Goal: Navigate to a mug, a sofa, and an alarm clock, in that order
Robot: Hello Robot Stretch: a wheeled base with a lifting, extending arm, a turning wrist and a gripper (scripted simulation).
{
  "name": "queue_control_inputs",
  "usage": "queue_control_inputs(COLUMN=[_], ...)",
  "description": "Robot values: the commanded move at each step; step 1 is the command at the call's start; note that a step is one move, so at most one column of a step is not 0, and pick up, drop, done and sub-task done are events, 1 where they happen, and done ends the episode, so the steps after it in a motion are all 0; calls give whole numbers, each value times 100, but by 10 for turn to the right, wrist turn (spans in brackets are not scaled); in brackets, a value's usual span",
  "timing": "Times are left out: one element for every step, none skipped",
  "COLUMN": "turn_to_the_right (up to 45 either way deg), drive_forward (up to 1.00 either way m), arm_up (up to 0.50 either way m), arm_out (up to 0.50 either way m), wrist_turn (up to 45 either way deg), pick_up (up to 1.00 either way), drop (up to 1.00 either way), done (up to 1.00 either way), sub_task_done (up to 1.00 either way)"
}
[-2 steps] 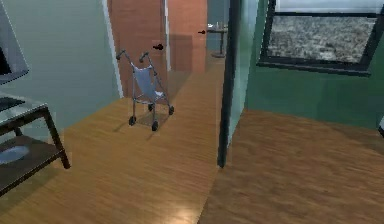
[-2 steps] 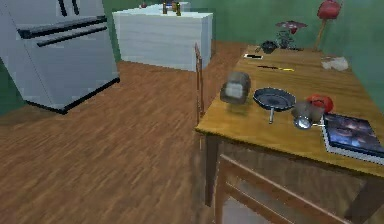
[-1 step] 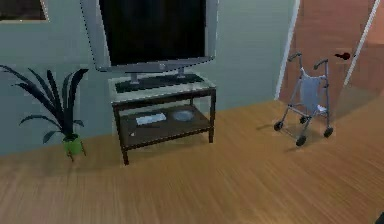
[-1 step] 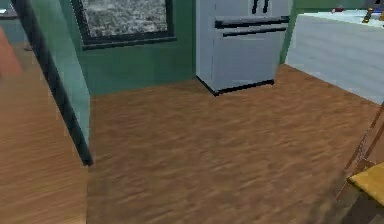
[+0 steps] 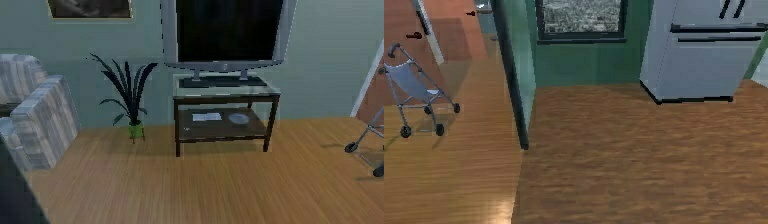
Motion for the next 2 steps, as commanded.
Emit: queue_control_inputs(turn_to_the_right=[0, -450], drive_forward=[60, 0], arm_up=[0, 0], arm_out=[0, 0], wrist_turn=[0, 0], pick_up=[0, 0], drop=[0, 0], done=[0, 0], sub_task_done=[0, 0])
